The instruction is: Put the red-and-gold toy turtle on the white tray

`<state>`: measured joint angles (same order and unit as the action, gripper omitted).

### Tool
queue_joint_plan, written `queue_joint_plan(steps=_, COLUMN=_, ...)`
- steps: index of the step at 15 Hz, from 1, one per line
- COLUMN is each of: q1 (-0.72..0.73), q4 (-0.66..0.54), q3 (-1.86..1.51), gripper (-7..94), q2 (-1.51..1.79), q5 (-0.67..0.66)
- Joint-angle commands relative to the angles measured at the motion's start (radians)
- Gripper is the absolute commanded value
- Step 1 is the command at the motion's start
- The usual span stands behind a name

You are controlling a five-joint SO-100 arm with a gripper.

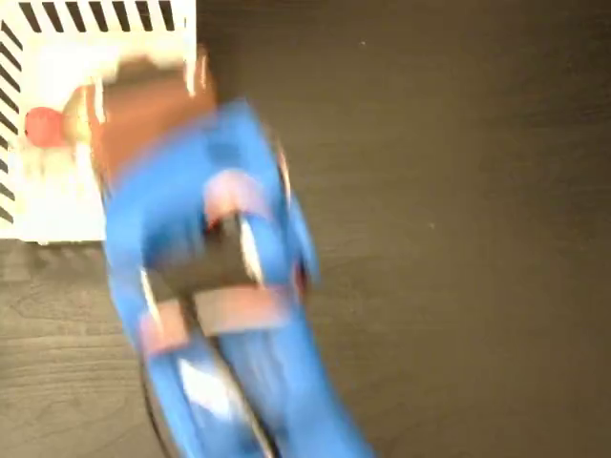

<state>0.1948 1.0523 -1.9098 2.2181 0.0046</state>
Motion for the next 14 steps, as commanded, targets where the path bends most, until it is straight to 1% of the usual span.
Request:
queue_joint_plan(steps=1, q1=-0.026, q4=-0.025, q3=-0.253, gripper=0, q2=0.299, q5=-0.017)
queue_joint_plan(steps=3, q1=-0.064, q4=-0.031, q3=-0.488, gripper=0, q2=0.465, q5=0.008)
queue_joint_plan(steps=5, q1=-0.074, q4=-0.035, q3=-0.713, gripper=0, q2=0.644, q5=0.04)
queue_joint_plan(steps=8, q1=-0.066, q4=-0.02, q3=-0.916, gripper=0, q2=0.834, q5=0.078)
queue_joint_plan(steps=9, q1=-0.061, q4=0.011, q3=-0.96, gripper=0, q2=0.894, q5=0.078)
queue_joint_plan(steps=11, q1=-0.075, q4=0.11, q3=-1.022, gripper=0, q2=1.034, q5=0.078)
queue_joint_plan(steps=13, q1=-0.081, q4=0.186, q3=-1.023, gripper=0, q2=1.034, q5=0.063)
queue_joint_plan(steps=14, q1=-0.094, q4=0.215, q3=-1.02, gripper=0, q2=1.032, q5=0.032)
